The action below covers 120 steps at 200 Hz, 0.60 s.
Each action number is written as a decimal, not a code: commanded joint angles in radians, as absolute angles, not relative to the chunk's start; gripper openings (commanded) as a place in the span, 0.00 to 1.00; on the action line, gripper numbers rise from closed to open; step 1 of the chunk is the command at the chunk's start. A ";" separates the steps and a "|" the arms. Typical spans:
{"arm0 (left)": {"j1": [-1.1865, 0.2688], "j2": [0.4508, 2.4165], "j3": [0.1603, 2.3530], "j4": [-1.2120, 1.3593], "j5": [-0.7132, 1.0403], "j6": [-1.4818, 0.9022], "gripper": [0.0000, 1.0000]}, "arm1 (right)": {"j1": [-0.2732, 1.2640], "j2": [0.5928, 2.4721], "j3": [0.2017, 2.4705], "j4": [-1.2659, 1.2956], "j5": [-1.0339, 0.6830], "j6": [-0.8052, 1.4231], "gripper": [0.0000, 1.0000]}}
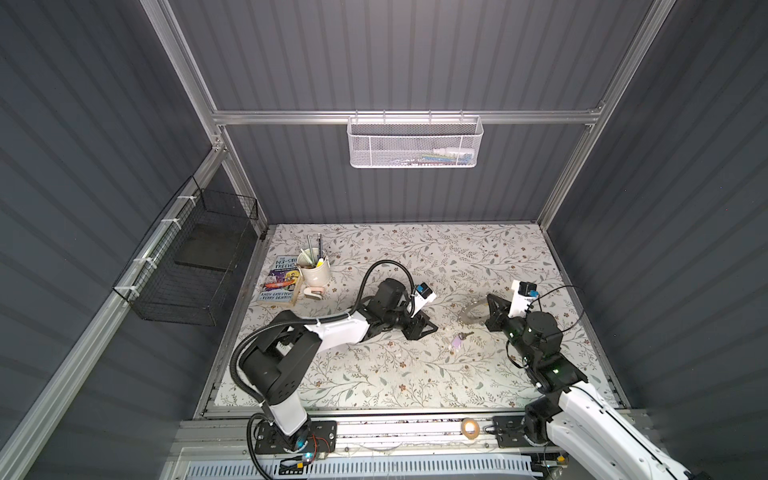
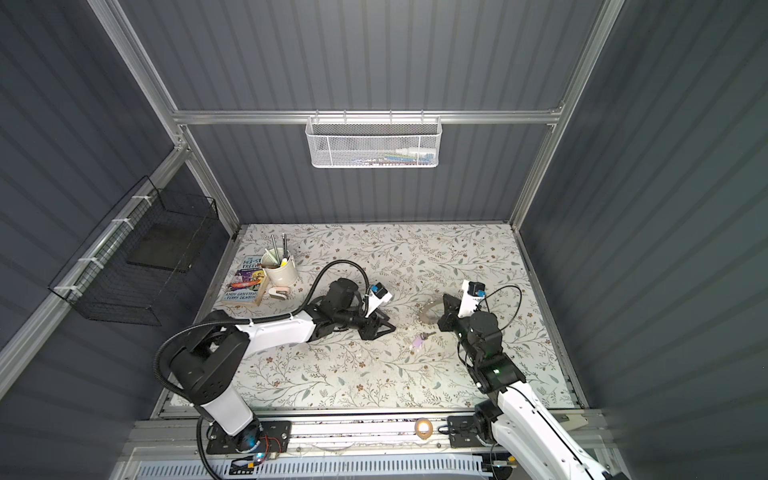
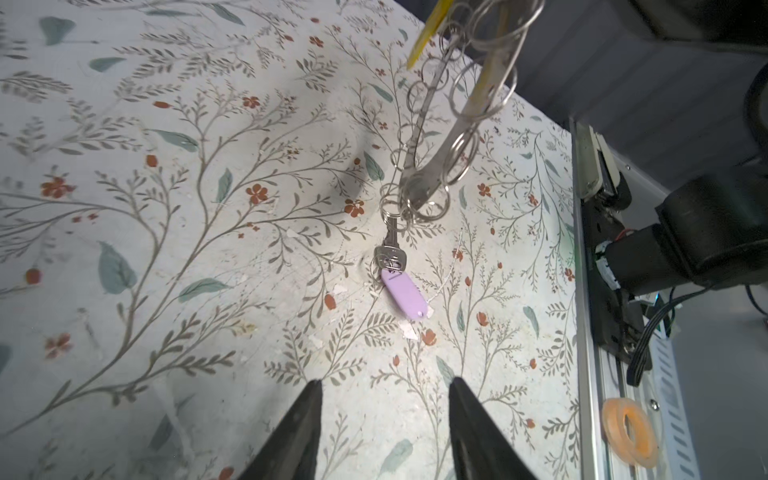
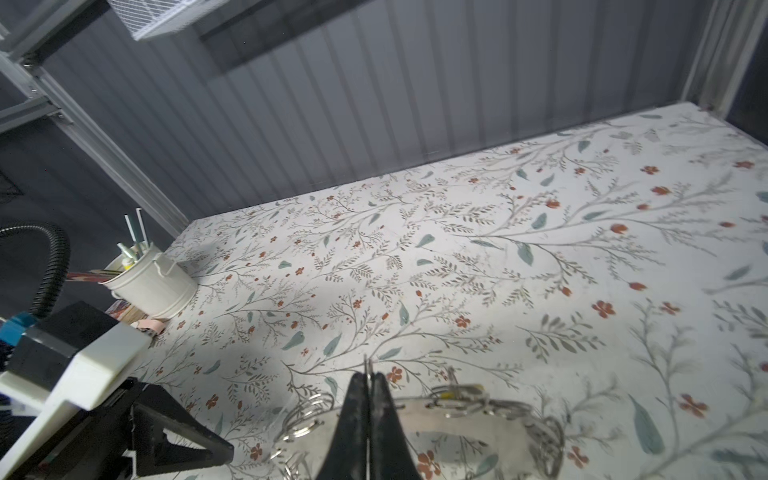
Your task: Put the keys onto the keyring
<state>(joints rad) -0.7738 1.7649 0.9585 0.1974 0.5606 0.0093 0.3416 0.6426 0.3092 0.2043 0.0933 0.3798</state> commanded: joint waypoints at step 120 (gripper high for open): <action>-0.814 2.182 1.345 -0.054 0.787 0.201 0.30 | 0.249 0.604 0.282 0.159 0.118 0.419 0.00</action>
